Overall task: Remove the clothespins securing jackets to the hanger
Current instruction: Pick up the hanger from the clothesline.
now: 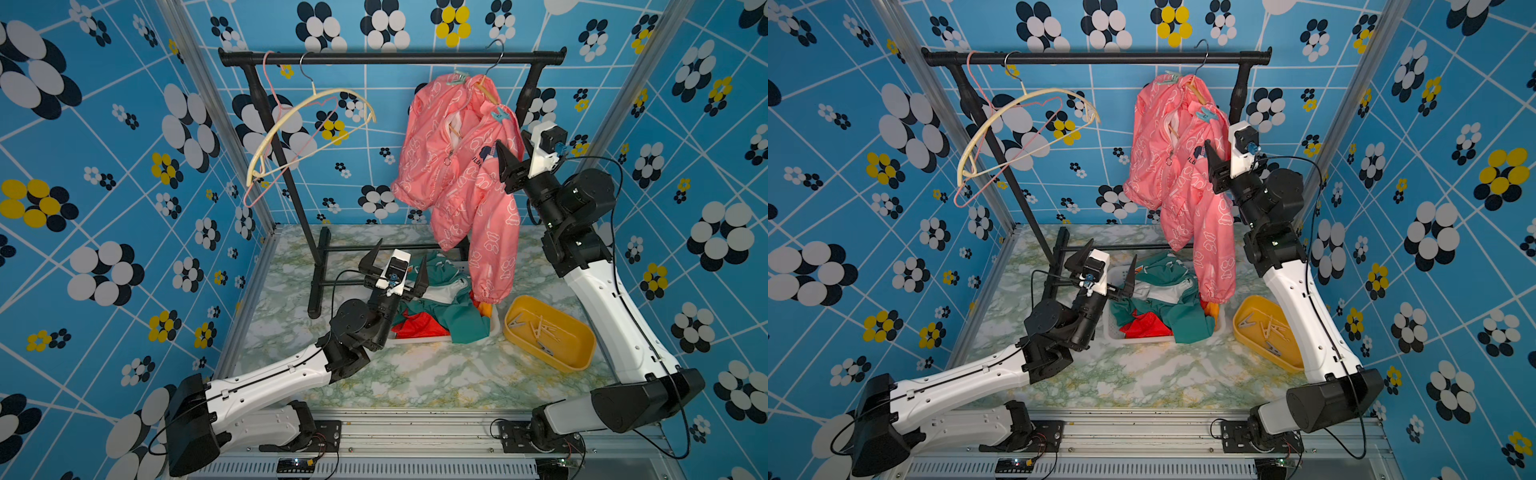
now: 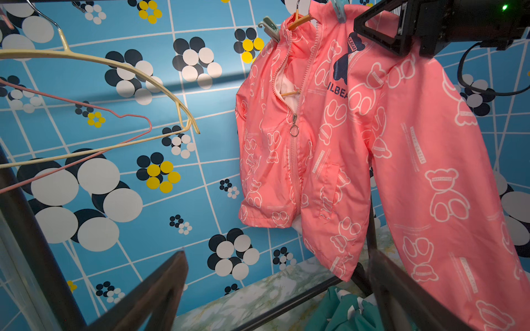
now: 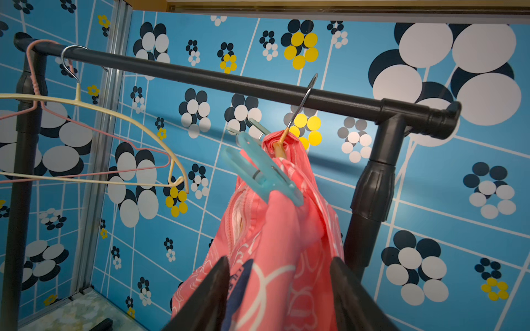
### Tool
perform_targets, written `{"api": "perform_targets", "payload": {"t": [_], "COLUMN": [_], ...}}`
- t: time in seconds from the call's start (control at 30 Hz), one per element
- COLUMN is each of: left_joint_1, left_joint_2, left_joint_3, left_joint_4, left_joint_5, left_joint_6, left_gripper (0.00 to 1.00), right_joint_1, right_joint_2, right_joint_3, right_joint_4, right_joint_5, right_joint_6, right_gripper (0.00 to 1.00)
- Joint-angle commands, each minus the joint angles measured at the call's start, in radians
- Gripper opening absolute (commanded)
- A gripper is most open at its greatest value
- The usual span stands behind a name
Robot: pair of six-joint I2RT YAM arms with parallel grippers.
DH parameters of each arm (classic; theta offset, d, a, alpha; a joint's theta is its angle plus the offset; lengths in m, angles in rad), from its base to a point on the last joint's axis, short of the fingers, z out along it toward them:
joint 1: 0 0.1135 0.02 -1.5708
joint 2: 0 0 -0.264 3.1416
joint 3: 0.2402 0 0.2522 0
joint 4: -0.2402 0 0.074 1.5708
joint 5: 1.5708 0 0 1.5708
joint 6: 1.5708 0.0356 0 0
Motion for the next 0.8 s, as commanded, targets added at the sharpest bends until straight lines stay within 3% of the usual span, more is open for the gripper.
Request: {"api": "perform_targets", "payload": {"t": [0.0,0.1,0.33,0.53,0.77], "left_joint_1": [-0.005,-0.005,-0.002,-0.005,-0.005], "left_joint_2": [-0.017,-0.022,0.006,0.048,0.014], "left_joint_3": [-0.019,-0.025,-0.007,0.023,0.016], "left_joint_4": [-0.027,-0.037,-0.042,-0.057,-0.089], "left_joint_5": [-0.039,-0.041,-0.037,-0.028,0.003], "left_joint_6": [-0.036,-0.052,-0.059,-0.081,-0.115], "left_gripper": [1.0,0.99,1.0,0.99,1.0], "right_joint_1": [0.006,0.008,0.027,0.031,0.059], "right_joint_2": [-0.072,-0.097,-0.237,-0.246,-0.26], "right_joint_3": [-0.014,-0.058,-0.183,-0.199,-0.17], "right_joint_4": [0.355,0.412,0.321,0.34,0.079], "right_joint_5": [0.086,0.083,-0.016,-0.011,-0.038], "right_joint_6": [-0.016,-0.009,-0.052,-0.073,-0.106], "right_gripper": [0.0,0.0,0.0,0.0,0.0]}}
